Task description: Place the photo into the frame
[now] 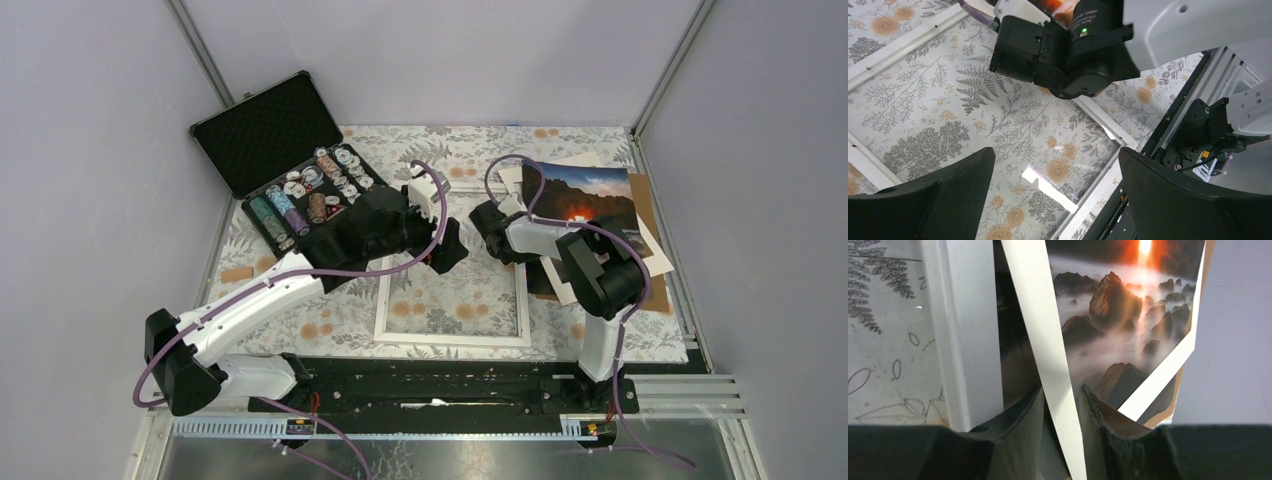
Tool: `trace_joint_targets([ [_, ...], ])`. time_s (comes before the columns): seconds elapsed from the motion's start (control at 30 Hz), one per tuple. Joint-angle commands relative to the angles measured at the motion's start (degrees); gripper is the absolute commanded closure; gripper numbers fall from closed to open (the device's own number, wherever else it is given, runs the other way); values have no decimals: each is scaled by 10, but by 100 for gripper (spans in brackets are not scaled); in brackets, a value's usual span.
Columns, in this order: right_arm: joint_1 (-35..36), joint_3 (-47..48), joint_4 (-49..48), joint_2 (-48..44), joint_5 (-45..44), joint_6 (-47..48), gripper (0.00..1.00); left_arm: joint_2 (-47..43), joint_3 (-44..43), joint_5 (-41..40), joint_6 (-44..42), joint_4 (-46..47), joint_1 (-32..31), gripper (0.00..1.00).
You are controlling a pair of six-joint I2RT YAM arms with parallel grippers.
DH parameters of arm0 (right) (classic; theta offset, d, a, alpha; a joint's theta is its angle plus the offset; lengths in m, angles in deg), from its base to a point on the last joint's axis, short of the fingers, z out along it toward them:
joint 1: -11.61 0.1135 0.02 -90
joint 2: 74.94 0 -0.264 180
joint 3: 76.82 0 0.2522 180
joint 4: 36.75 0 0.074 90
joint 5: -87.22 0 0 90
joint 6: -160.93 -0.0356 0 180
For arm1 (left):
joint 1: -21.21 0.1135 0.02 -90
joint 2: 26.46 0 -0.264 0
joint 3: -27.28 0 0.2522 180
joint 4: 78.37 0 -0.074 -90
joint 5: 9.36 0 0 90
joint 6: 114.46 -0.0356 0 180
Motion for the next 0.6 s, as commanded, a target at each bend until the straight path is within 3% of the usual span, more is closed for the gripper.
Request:
trace_joint_targets([
  [0.0, 7, 24, -20, 29, -58, -10, 66, -22, 6, -4, -10, 34, 4, 2],
  [0.1, 8, 28, -22, 33, -95, -13, 79, -25, 7, -6, -10, 34, 4, 1],
  [0.2, 6, 32, -28, 24, -149, -9, 98, -27, 7, -6, -11, 35, 3, 1],
  [0.37, -1, 28, -101, 0, -187, 59, 100, -31, 8, -8, -13, 34, 4, 1],
  [0.57, -53, 58, -138, -3, -172, 109, 100, -35, 9, -8, -12, 35, 3, 1],
])
